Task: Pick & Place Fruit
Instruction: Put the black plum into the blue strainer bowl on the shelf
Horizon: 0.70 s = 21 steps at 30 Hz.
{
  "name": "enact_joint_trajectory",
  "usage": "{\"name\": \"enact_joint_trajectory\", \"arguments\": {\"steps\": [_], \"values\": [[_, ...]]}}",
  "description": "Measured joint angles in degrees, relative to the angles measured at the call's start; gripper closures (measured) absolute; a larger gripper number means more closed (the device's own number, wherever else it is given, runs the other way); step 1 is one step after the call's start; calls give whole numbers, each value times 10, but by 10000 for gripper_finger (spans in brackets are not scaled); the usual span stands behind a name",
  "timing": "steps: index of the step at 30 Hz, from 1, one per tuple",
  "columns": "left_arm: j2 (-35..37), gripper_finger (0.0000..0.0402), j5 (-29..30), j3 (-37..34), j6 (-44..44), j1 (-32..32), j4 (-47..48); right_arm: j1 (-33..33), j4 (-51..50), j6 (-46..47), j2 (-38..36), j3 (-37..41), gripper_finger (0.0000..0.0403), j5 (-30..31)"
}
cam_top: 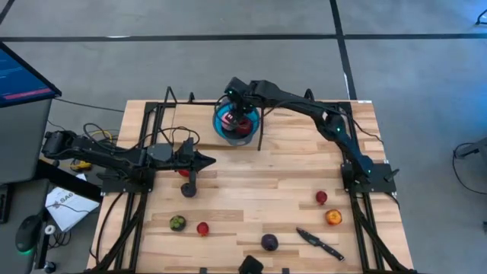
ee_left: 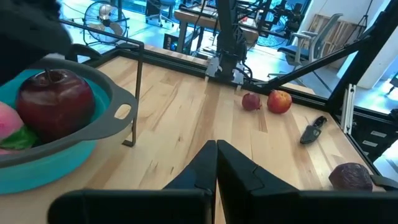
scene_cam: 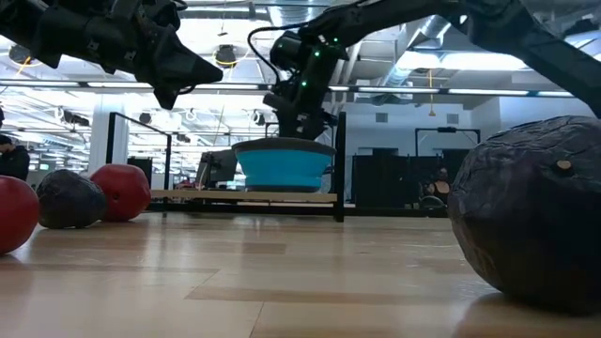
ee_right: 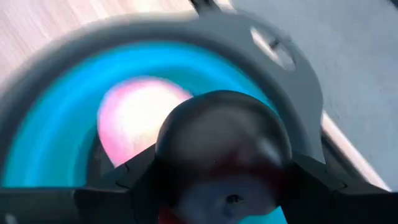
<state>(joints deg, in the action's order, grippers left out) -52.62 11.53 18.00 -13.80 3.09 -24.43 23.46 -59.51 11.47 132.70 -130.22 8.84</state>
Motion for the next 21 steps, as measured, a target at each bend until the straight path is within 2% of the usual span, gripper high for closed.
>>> {"name": "enact_joint_trajectory", "arguments": {"steps": [21], "values": [[0,400,0,0,-2,0,0,-2,15,6,-3,4,147,0]]}}
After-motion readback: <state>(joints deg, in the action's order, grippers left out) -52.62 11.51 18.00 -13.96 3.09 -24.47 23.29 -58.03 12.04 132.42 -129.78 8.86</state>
